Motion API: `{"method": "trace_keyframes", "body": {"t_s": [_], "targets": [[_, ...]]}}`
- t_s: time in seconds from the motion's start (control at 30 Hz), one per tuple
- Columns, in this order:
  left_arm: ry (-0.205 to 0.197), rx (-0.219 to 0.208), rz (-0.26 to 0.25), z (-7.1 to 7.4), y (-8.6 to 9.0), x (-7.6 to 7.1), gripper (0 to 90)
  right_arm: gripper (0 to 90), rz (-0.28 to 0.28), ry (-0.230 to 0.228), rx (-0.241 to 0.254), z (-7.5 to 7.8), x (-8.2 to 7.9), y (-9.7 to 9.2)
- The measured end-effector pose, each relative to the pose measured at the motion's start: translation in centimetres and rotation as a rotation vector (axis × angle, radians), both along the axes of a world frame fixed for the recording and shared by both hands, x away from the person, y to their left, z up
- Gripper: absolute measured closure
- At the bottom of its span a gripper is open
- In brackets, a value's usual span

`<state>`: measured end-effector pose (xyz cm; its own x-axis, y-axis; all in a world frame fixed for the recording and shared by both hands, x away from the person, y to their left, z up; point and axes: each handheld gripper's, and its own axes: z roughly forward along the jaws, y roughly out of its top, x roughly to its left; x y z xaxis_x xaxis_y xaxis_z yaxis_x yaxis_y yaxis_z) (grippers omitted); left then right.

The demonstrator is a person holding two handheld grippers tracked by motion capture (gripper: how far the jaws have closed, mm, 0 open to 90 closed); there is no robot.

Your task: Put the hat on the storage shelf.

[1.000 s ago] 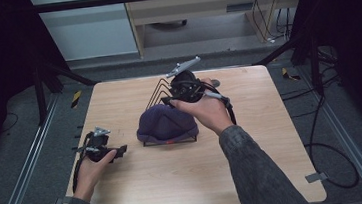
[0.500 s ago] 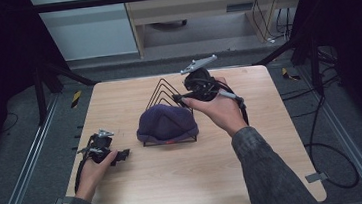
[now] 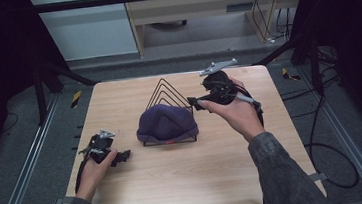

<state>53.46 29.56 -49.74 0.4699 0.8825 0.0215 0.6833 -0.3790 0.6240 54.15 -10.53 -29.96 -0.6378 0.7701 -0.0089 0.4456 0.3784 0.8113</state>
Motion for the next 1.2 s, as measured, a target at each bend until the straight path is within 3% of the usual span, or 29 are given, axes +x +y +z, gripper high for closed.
{"method": "trace_keyframes", "body": {"t_s": [0.37, 0.5, 0.8, 1.0, 1.2], "targets": [[-0.001, 0.0, 0.0, -0.1, 0.0, -0.2, 1.0, 10.6, -0.09, 0.032, -0.01, -3.8, -1.2, -4.3], [-0.007, -0.005, 0.003, -0.1, -0.1, -0.2, 0.4, 8.6, -0.098, 0.051, -0.018, -6.3, -1.9, -6.3], [-0.017, -0.01, 0.006, -0.2, -0.1, -0.3, 0.0, 9.0, -0.18, 0.125, 0.0, -12.3, -3.3, -11.1], [-0.016, -0.012, 0.005, -0.3, -0.1, -0.3, 0.0, 11.5, -0.234, 0.199, 0.007, -16.1, -3.4, -12.6], [-0.017, -0.015, 0.003, -0.3, -0.1, -0.3, 0.0, 11.3, -0.263, 0.214, 0.005, -18.3, -3.4, -13.0]]}}
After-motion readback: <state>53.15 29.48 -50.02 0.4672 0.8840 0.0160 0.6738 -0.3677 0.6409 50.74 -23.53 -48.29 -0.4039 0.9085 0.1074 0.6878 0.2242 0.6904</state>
